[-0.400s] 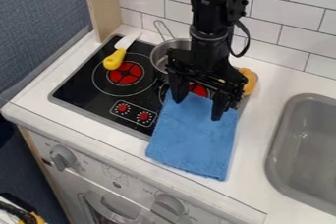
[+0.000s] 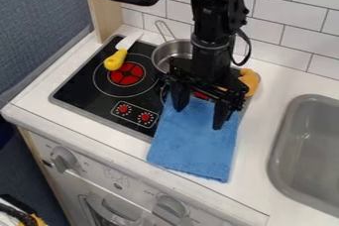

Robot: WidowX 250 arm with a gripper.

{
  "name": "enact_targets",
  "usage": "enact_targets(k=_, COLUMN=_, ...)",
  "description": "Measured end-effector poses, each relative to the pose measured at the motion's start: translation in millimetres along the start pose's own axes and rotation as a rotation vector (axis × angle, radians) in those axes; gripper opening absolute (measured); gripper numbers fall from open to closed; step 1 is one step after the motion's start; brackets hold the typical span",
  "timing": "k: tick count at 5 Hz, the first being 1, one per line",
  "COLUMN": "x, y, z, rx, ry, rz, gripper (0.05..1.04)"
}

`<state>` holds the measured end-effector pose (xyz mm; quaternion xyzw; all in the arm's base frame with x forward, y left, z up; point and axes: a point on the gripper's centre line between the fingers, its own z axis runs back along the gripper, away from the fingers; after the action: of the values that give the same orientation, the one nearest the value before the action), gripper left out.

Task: Move the silver saucepan to the bottom of the left burner

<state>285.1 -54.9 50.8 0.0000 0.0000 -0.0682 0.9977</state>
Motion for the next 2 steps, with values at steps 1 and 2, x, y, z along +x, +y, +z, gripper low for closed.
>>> enact_targets(k=1, x=1, y=-6, z=9, rx=-0.037, ry=-0.028, rz=0.004, gripper=0.999)
enact_targets(k=2, x=3, y=-1, z=22, rx=-0.017, ry=-0.067, rz=-0.006, gripper=0.999)
